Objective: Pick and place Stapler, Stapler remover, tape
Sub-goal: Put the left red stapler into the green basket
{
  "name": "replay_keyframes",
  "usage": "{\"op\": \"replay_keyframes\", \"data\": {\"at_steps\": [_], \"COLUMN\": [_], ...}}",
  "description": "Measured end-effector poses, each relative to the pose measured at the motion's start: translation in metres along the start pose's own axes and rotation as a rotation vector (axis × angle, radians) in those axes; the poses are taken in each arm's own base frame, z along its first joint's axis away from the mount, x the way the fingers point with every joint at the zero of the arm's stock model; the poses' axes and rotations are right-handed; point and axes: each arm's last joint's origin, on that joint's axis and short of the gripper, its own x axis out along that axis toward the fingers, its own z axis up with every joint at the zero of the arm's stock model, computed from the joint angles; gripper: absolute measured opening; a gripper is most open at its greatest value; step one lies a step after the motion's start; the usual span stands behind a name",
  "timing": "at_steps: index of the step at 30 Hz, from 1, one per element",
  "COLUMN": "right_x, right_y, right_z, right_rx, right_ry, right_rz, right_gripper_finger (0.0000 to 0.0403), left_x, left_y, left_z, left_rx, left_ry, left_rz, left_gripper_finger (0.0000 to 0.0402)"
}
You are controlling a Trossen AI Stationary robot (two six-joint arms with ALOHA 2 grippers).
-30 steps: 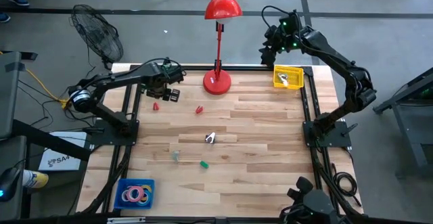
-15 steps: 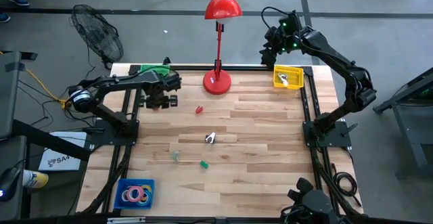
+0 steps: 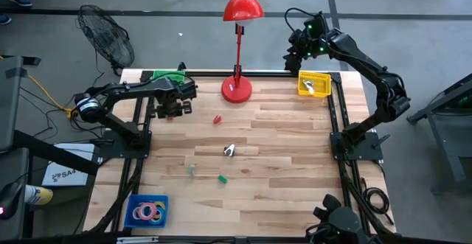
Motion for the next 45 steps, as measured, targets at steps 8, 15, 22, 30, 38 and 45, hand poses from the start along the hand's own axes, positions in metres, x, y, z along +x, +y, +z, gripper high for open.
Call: {"op": "replay_keyframes", "data": {"at_steps": [8,15,22,30,38,45], "right_x": [0.0,0.004,0.014,0.018,0.018,0.018], "right_y": [0.0,0.001,0.003,0.003,0.003,0.003], "right_z": [0.0,-0.004,-0.016,-0.02,-0.02,-0.02], "right_rx": [0.0,0.004,0.016,0.016,0.014,0.015], "right_ry": [-0.001,0.01,0.042,0.042,0.038,0.038], "right_rz": [0.001,0.012,0.047,0.048,0.048,0.048], "right_gripper_finger": [0.0168,0.0168,0.0169,0.0169,0.0169,0.017], "left_x": [0.003,0.019,0.023,0.024,0.027,0.028], "left_y": [-0.004,0.003,0.005,0.007,0.006,0.008], "left_z": [0.003,-0.002,-0.002,0.003,0.021,0.027], "left_rx": [-0.097,-0.224,-0.21,-0.13,-0.103,-0.063], "left_ry": [-0.081,-0.065,-0.096,-0.139,-0.112,-0.081], "left_rz": [-0.034,-0.012,0.008,0.025,-0.045,-0.062], "left_gripper_finger": [0.0152,0.0152,0.0152,0.0152,0.0152,0.0152]}}
